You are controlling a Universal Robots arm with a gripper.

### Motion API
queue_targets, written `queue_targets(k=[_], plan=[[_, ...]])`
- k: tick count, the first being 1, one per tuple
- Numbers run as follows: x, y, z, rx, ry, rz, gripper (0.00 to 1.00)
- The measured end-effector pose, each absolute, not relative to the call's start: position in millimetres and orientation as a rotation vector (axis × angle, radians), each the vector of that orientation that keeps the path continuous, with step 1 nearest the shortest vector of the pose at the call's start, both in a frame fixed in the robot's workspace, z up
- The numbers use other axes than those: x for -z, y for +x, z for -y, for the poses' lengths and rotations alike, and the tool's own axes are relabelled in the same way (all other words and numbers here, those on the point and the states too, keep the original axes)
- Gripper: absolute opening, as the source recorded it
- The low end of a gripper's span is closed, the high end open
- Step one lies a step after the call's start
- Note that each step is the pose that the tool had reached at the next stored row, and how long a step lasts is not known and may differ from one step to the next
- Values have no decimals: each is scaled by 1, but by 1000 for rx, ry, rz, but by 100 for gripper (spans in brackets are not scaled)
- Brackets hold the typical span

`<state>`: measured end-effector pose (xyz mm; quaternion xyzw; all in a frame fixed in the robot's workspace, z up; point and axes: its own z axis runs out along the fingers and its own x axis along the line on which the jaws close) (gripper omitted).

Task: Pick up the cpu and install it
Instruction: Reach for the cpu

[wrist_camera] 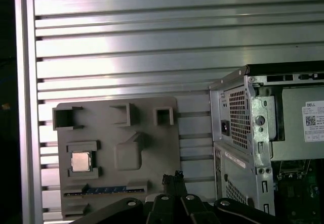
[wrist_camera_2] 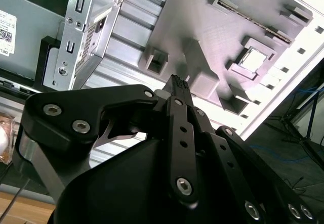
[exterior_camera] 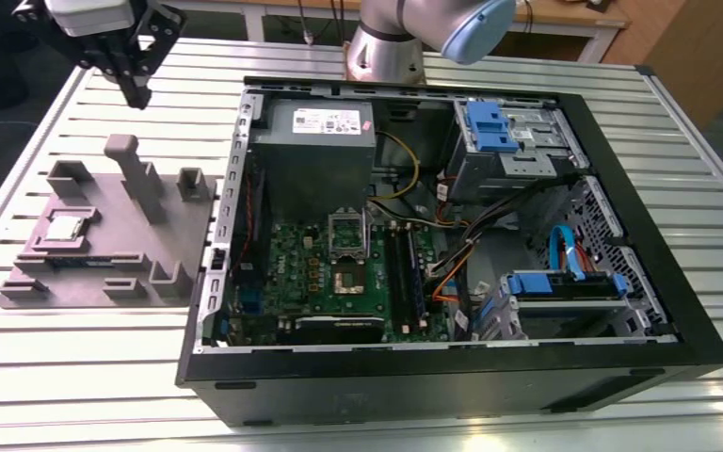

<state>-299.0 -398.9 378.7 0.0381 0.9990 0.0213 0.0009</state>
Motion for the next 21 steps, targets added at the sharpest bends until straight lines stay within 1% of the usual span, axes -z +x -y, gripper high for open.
queue_targets(k=[21], plan=[[-377,-303,399,-66,120,-3148,10]])
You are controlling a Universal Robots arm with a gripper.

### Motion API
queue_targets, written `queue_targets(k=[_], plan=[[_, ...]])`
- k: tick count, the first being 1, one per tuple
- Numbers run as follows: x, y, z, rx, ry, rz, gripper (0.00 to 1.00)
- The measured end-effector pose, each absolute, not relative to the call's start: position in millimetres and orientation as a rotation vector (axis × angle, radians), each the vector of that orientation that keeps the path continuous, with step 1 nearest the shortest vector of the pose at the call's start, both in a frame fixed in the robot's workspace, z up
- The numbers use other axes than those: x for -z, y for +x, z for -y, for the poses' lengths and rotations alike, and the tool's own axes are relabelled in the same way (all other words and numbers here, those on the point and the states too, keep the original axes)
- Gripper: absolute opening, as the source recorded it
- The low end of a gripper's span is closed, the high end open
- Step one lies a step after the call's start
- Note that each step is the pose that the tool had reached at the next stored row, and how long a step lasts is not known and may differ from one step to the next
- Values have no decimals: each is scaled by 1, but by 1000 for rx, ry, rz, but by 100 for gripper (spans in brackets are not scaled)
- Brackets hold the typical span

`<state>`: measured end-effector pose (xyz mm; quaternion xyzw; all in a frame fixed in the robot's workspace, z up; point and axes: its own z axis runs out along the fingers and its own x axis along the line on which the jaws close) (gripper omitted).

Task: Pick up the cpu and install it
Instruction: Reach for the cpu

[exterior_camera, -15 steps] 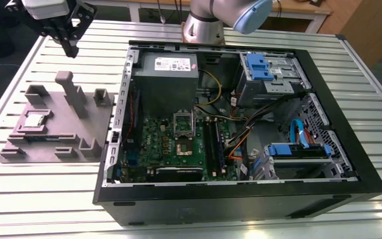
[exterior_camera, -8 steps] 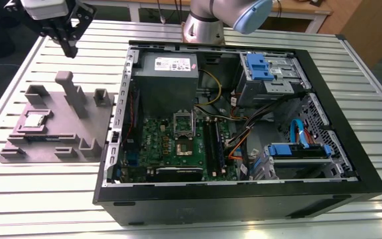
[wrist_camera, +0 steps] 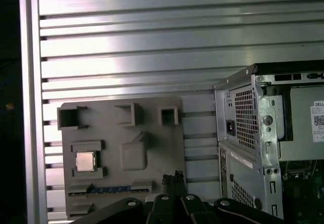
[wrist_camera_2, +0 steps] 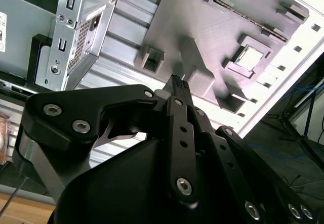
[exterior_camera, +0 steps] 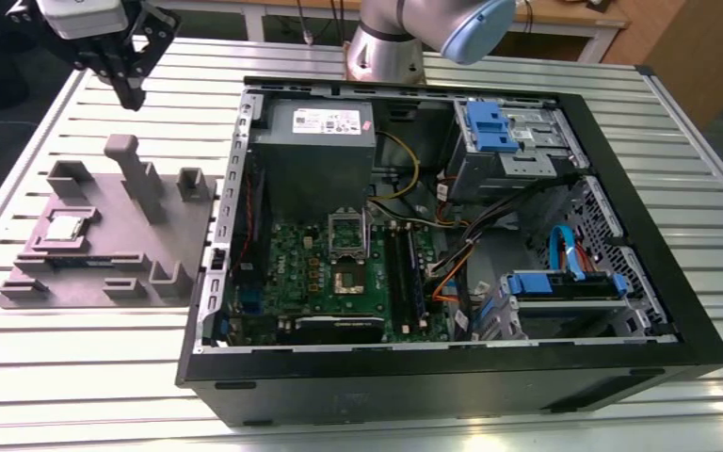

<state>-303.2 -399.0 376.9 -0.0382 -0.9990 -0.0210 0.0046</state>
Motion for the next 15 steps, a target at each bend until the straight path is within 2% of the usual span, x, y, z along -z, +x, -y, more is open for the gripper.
queue_targets(k=[15], plan=[[-375,-313,399,66,-120,3125,10]])
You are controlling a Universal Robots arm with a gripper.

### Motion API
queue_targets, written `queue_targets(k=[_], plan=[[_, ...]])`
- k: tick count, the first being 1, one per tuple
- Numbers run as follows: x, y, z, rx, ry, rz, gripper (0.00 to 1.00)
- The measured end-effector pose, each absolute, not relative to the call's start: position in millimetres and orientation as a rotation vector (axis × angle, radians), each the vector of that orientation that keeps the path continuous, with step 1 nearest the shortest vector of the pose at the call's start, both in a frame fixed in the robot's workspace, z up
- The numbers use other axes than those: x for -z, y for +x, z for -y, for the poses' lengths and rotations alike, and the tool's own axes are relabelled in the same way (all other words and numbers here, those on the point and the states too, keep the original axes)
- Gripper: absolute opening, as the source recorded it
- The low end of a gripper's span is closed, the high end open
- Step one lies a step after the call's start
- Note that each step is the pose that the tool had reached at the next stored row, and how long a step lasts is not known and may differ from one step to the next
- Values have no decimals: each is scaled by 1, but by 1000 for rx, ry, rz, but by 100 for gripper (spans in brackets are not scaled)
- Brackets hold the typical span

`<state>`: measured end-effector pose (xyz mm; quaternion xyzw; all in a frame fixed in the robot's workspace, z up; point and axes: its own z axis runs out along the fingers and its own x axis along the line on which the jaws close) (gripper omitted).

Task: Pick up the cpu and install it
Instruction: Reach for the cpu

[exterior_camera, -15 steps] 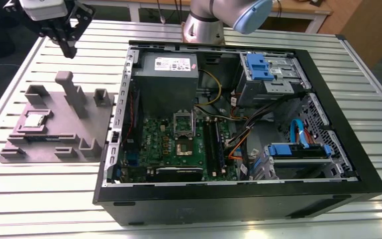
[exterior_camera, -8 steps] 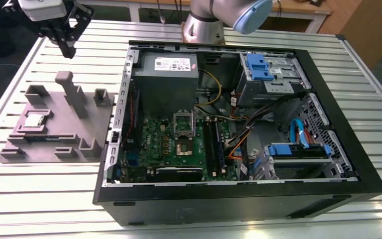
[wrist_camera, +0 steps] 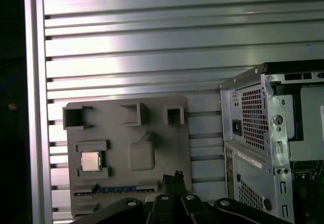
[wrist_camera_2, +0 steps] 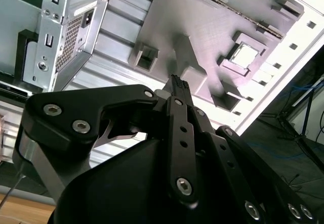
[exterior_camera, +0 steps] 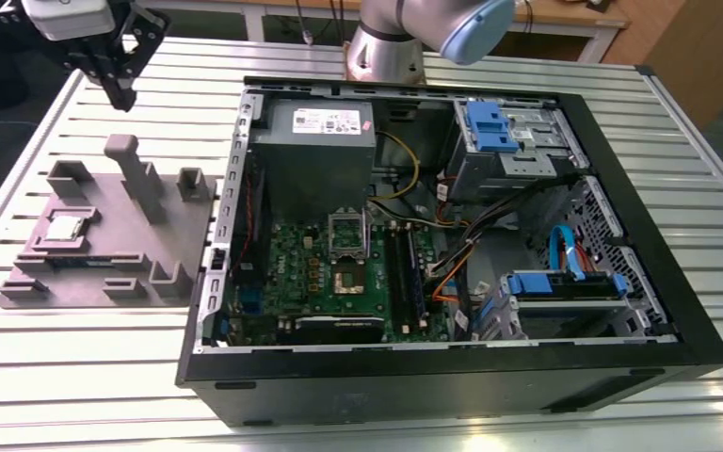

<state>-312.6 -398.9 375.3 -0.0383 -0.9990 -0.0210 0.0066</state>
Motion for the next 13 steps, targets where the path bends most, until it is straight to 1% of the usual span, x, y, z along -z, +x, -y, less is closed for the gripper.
queue_targets(k=[13], plan=[[-373,-334,399,65,-120,3121,10]])
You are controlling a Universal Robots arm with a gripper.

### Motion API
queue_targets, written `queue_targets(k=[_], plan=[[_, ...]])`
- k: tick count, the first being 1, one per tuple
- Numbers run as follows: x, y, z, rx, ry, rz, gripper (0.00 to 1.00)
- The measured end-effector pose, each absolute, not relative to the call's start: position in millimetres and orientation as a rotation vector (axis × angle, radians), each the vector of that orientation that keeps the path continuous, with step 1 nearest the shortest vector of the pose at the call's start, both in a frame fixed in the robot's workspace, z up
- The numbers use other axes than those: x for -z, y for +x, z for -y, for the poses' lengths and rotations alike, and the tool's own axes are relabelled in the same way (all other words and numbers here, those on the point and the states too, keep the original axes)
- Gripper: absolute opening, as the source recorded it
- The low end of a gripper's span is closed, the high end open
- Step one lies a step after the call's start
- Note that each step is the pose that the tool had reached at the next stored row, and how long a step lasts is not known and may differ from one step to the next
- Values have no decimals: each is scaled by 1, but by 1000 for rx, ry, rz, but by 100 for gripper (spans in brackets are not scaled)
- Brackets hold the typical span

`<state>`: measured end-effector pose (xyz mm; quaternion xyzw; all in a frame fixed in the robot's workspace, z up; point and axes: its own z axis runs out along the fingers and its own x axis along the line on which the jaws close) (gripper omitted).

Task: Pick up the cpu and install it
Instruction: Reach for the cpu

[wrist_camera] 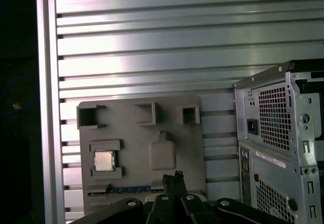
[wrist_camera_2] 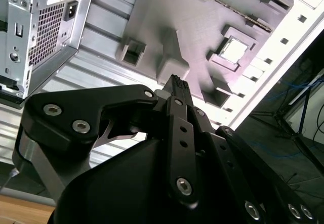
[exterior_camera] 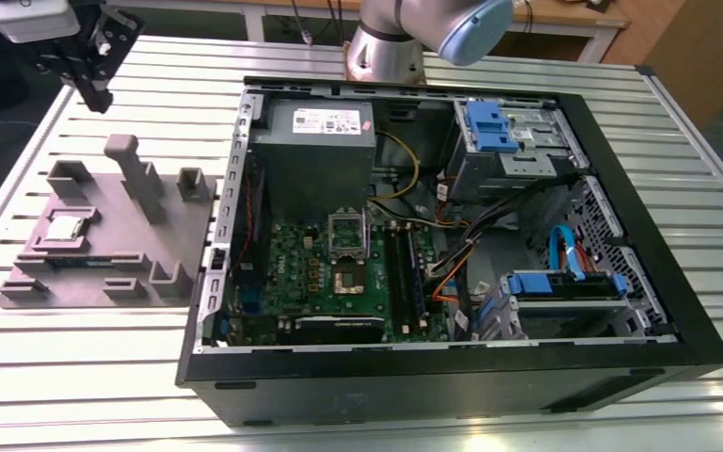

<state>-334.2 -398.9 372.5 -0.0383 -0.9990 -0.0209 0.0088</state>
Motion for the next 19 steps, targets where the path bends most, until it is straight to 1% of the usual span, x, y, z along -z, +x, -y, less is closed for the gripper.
queue_targets(k=[19], plan=[[-372,-342,399,65,-120,3121,10]])
